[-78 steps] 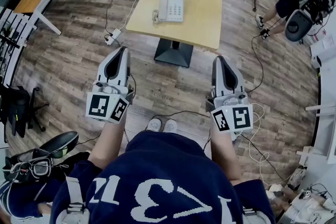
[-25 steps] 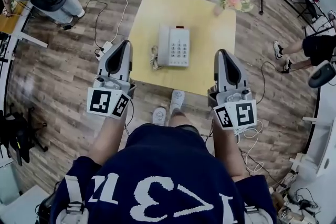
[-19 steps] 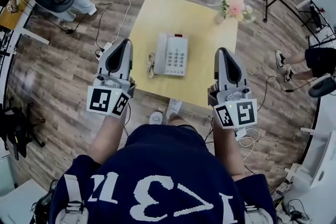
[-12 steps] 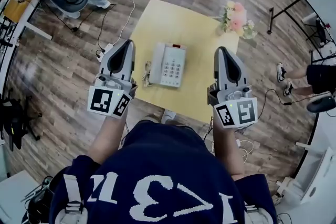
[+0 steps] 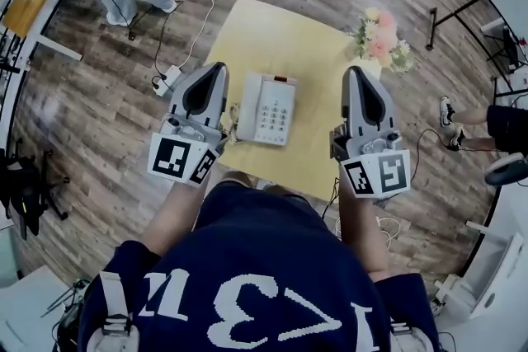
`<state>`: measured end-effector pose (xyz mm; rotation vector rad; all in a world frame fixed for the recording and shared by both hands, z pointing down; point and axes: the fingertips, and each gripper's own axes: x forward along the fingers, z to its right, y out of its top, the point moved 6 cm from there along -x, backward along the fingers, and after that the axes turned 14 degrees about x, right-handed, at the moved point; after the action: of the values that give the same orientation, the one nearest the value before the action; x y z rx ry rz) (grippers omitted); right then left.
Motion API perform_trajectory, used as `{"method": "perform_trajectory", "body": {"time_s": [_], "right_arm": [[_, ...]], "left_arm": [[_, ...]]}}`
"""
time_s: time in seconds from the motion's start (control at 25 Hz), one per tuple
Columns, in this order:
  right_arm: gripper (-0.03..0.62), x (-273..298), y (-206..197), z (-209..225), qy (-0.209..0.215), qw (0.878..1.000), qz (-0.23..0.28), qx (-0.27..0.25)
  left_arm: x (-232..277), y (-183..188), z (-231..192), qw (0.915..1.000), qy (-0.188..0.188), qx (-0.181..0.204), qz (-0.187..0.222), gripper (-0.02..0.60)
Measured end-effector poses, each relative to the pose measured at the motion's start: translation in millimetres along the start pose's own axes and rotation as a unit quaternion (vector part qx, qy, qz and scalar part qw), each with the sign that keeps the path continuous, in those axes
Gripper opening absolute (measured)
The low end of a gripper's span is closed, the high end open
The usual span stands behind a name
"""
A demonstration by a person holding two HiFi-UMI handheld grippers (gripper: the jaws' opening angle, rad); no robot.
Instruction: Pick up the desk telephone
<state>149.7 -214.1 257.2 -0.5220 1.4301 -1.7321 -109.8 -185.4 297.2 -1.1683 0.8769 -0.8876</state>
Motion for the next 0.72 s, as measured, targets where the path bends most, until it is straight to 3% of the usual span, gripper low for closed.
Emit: {"method": "perform_trajectory", "body": {"time_s": [0.24, 0.36, 0.6, 0.72], "right_arm": [[0.026, 14.2, 0.3, 4.2, -0.014, 1.000, 0.003, -0.001], [0.026, 20.3, -13.9, 10.2, -0.009, 0.999, -0.033, 0.018], [0.028, 17.7, -64.6, 27.5, -0.016, 0.991, -0.109, 0.073], [0.029, 15.9, -99.8, 39.6, -0.025, 0.983, -0.149, 0.108]], "left_arm": [[21.7, -2.4, -7.6, 0.9997, -0.022, 0.006, 0.006, 0.008], [27.1, -10.9, -9.1, 0.9994, -0.034, 0.000, 0.000, 0.008], [30.0, -37.8, -13.1, 0.9968, -0.064, -0.036, -0.030, 0.008], [34.3, -60.2, -12.7, 0.9922, -0.081, -0.088, -0.036, 0.008]]}}
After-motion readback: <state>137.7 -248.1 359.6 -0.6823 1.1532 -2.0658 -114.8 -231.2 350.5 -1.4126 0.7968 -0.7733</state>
